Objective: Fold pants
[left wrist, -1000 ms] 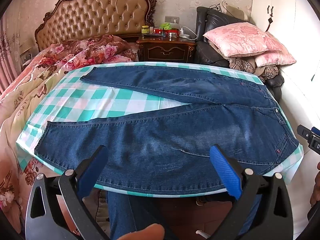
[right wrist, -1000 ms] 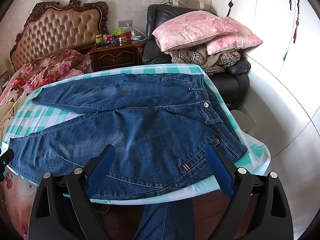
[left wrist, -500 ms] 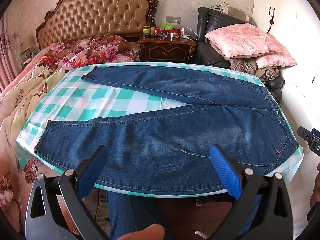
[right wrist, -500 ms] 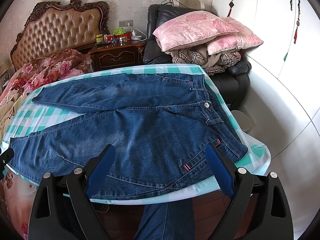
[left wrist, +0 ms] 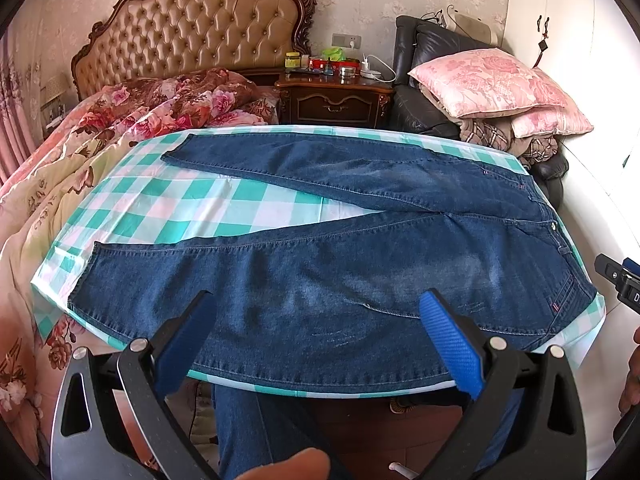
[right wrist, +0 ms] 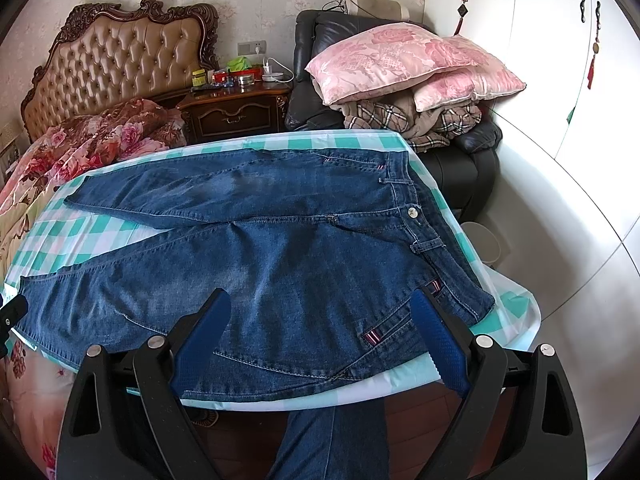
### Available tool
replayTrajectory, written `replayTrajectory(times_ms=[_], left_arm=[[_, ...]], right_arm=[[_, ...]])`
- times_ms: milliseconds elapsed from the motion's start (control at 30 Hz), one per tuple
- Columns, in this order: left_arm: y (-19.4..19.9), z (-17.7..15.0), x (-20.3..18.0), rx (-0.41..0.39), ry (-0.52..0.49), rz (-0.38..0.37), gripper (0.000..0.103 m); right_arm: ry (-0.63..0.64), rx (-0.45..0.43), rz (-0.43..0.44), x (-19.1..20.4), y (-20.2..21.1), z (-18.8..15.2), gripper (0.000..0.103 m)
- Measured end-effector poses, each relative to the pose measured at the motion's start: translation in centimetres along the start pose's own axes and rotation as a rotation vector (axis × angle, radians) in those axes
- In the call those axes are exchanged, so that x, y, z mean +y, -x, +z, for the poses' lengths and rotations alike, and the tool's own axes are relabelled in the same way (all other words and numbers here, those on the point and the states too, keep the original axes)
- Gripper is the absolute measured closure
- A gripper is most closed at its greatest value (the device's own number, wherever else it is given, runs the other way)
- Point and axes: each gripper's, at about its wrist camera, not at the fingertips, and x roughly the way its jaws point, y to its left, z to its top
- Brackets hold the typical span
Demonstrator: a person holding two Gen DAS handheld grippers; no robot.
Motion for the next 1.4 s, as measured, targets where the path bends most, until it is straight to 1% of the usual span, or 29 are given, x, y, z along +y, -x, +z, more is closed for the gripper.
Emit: replayTrajectory(times_ms=[1233,1300,1400], left_arm=[[-0.2,0.1,0.0,0.000,0.003,-0.004,0.001],[-0.2,0.1,0.0,0.001,0.003,-0.004,0.001],[-0.6,-0.1,0.2,0.008,0.010,-0.004,0.002]], right_arm=[[0.003,0.005,-0.004,-0.2,-0.2,0.1,0.015],[0.000,0.011,0.007,-0.5,-0.5,0.0,0.015],[-0.041,0.036,0.061,-1.8,-1.4,1.0,0.015]])
